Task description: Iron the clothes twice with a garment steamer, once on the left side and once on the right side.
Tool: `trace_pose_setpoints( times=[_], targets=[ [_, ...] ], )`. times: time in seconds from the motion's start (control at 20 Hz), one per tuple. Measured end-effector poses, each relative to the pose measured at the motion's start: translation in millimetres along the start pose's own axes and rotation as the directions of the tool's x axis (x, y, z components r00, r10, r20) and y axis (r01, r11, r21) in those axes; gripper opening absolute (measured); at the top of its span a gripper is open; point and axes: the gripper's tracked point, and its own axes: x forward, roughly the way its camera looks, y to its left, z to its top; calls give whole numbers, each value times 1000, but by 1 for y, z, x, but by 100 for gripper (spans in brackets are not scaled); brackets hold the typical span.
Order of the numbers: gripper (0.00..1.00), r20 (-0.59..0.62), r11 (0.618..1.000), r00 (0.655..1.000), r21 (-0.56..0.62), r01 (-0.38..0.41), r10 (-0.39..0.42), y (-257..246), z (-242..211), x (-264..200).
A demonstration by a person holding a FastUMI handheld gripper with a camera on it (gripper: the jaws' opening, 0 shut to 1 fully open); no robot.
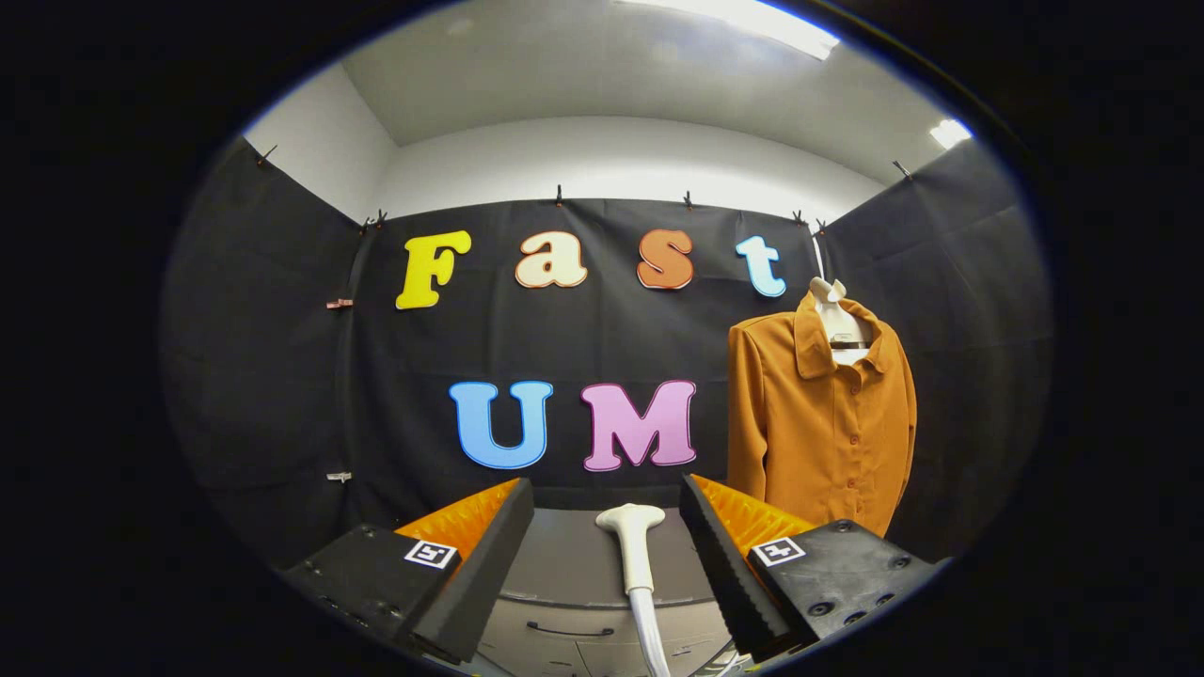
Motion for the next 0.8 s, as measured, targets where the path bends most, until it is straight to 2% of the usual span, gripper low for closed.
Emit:
trace_pose_setpoints(
  times=[0.3,0.8],
  targets=[
    [98,-64,999,998,-25,22,-23,-3,-26,21],
    [98,-227,998,973,-15,-55,50,-15,-100,129]
  ],
)
